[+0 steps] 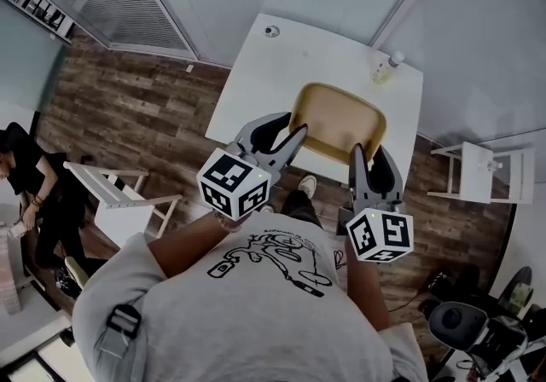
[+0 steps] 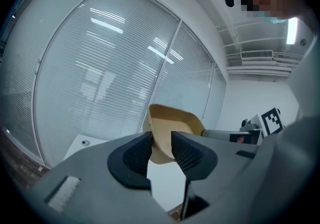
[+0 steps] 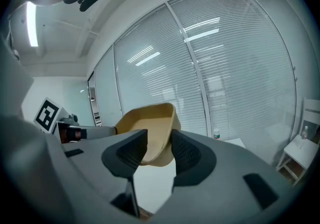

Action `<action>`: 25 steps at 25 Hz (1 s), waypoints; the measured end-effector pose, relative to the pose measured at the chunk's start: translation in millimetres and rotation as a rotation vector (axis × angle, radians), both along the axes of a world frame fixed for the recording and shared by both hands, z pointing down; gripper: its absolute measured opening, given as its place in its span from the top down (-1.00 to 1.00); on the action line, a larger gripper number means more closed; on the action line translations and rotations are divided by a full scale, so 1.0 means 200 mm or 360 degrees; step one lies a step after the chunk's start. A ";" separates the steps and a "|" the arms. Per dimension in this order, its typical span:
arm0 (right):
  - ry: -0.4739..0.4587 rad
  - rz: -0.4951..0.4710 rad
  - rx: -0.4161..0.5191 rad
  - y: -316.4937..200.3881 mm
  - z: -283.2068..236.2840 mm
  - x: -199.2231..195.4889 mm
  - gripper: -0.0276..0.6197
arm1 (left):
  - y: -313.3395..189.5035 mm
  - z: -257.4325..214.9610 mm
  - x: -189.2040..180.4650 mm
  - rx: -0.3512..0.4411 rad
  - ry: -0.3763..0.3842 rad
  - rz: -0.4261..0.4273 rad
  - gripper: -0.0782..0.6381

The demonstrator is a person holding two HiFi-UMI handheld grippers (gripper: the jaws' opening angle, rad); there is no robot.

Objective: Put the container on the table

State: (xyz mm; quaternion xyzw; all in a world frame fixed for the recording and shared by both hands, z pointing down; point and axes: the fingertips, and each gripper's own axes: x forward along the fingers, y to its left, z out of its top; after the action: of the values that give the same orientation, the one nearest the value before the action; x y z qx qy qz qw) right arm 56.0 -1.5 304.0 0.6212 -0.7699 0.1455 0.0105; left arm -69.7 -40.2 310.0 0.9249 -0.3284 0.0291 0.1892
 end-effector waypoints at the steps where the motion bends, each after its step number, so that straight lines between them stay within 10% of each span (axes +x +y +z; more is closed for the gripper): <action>1: -0.0004 0.0001 -0.0003 -0.03 0.00 0.05 0.55 | -0.03 0.00 0.05 -0.0003 -0.0003 0.0000 0.49; 15: -0.0036 -0.0061 -0.0034 -0.41 0.04 0.52 0.55 | -0.38 0.04 0.51 -0.0060 -0.0025 -0.0050 0.49; 25: -0.0050 -0.0140 -0.0073 -0.57 0.10 0.47 0.55 | -0.52 0.09 0.46 -0.0097 -0.0021 -0.0133 0.49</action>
State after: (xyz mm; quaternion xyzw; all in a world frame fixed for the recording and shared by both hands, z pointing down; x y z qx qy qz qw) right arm 150.4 -115.9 323.8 0.5840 -0.7931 0.1722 0.0191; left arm 21.7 -144.4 327.6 0.9040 -0.3669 0.0372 0.2161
